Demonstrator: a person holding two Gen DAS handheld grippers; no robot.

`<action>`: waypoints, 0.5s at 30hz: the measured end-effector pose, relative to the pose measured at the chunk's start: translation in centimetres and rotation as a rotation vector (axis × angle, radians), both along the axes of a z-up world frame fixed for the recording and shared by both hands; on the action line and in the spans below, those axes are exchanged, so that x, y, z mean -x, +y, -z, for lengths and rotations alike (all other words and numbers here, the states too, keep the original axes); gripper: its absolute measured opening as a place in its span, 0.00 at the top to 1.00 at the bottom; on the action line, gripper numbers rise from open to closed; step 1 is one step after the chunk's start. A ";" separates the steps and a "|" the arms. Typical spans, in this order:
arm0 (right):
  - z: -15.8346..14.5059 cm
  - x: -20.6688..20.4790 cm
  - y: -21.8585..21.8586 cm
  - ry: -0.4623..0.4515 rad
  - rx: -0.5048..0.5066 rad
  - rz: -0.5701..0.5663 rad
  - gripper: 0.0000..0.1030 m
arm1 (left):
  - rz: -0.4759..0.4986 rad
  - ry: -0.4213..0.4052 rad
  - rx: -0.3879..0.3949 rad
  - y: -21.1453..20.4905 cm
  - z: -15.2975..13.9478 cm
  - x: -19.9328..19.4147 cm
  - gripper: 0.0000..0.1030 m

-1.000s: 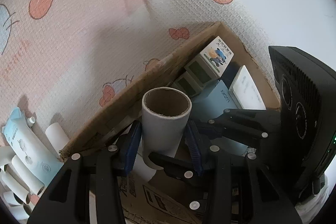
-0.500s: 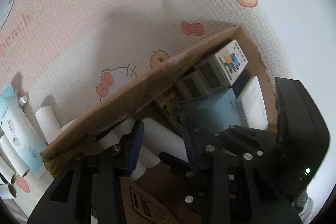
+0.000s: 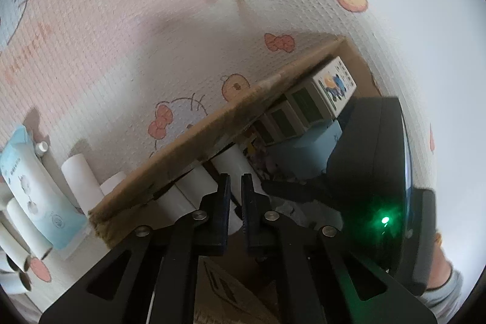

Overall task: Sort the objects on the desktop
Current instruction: 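Lower the tube into the box with the right gripper while the left gripper releases it, then open the right gripper and withdraw both grippers from the box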

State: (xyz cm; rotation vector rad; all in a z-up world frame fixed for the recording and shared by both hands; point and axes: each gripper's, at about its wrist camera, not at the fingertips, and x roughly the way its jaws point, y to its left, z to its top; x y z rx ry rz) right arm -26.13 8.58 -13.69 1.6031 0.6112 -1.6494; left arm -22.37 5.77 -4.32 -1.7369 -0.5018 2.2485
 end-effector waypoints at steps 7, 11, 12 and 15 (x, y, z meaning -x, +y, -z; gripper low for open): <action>-3.4 -1.1 1.3 0.032 0.015 -0.054 0.67 | 0.069 0.001 0.023 1.7 -0.9 -1.0 0.71; -5.8 -1.4 3.6 0.098 0.005 -0.089 0.67 | 0.035 -0.090 -0.034 2.5 -0.5 -0.6 0.74; -6.4 -1.3 4.3 0.121 0.000 -0.093 0.67 | 0.028 -0.106 -0.049 2.7 -0.1 -0.6 0.83; -7.7 -0.9 6.2 0.182 -0.010 -0.086 0.67 | 0.001 -0.141 -0.028 3.9 0.9 0.1 0.90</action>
